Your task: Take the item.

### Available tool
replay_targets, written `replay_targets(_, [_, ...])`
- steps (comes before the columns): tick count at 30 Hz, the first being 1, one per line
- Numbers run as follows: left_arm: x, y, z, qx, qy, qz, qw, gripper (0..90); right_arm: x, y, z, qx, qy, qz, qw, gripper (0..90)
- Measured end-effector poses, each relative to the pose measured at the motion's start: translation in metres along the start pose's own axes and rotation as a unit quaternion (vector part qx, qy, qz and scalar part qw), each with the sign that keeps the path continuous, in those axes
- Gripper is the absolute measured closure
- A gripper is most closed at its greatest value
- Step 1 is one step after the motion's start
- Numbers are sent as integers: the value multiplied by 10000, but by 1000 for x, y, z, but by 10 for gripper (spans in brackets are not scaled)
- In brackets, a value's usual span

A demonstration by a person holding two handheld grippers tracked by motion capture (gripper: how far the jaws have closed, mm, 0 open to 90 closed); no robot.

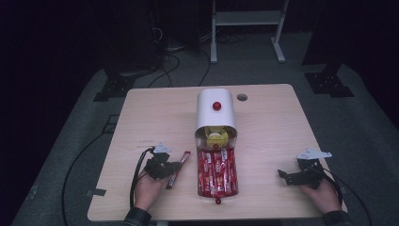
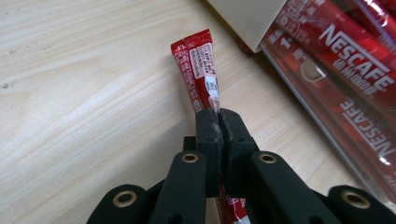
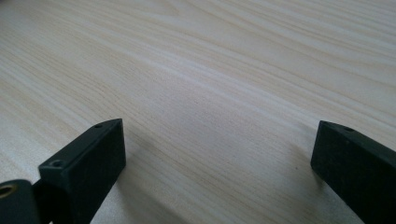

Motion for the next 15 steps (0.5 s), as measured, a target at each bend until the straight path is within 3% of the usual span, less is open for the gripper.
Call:
replay_targets(7, [0, -1, 1, 14, -4, 18, 10000, 836, 0, 0, 0, 0, 0, -2, 10000, 24])
replay_targets(15, [3, -1, -7, -180, 54, 19, 9998, 666, 0, 0, 0, -1, 0, -1, 10000, 25])
Point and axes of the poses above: each handheld gripper's, and its own axes: z roughly forward along the jaws, y roughly out of its top, x roughly to its left, the point moved 2 cm from there along z, roughly forward along the jaws, and after that the axes turned 11 degrees about x, right-handed, at the moved point
